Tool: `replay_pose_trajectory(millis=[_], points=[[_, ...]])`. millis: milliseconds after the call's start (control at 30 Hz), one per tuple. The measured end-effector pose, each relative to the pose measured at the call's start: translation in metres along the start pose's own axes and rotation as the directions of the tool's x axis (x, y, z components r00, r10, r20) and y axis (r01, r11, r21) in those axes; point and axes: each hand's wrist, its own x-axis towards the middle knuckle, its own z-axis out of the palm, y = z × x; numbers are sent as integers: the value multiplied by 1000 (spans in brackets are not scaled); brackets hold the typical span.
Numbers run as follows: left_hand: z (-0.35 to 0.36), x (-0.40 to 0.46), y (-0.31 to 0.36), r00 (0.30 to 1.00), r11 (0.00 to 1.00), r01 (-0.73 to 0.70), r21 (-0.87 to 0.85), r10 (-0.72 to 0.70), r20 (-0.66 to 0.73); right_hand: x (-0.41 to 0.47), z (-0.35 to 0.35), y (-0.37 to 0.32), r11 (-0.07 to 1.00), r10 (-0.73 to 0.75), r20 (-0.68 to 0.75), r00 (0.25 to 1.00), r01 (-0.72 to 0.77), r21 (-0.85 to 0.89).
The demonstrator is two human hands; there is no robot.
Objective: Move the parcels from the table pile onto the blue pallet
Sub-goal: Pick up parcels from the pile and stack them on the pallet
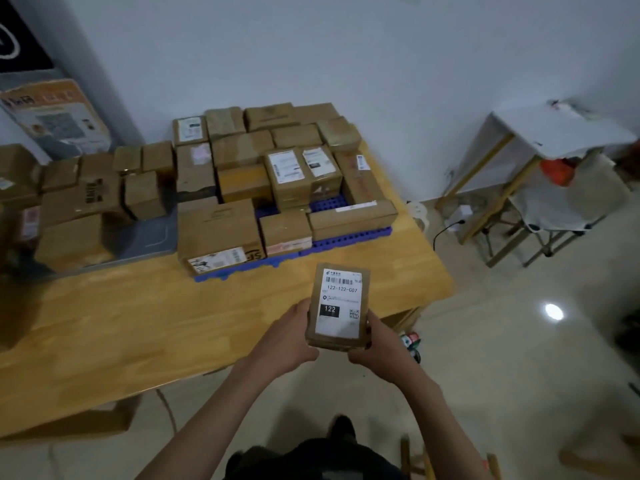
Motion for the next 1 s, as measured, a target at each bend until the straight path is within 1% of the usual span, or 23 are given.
replay_pose_trajectory(millis=[167, 300, 400, 467, 533, 600, 733, 833, 900, 1000], points=[[-8, 39, 29, 997, 997, 40, -71, -45, -69, 36, -50, 1, 995, -88, -30, 996, 90, 54], [-33, 75, 46, 993, 996, 43, -80, -52, -110, 72, -79, -13, 982, -131, -64, 989, 139, 129], [-51, 110, 53, 993, 995, 39, -87, -48, -105, 109, -99, -25, 978, -105, -53, 993, 112, 176], [-62, 133, 56, 993, 996, 22, -86, -32, -116, 133, -112, -34, 952, -46, -21, 999, 50, 301], [-73, 156, 56, 993, 995, 11, -104, -23, -117, 155, -124, -43, 894, 16, 14, 1000, -21, 448], [-85, 178, 57, 992, 990, 1, -143, -19, -122, 178, -136, -51, 864, 28, 19, 999, -33, 503], [-103, 215, 56, 994, 984, 3, -180, -23, -110, 218, -153, -63, 849, 42, 35, 998, -54, 525], [-114, 237, 58, 991, 988, -22, -155, 1, -132, 244, -160, -68, 846, 48, 5, 999, -44, 531], [-118, 251, 58, 989, 987, -34, -158, 11, -145, 259, -166, -69, 852, 65, 21, 998, -66, 519], [-121, 270, 58, 992, 979, -1, -202, -24, -124, 281, -180, -69, 864, 65, 51, 997, -82, 497]])
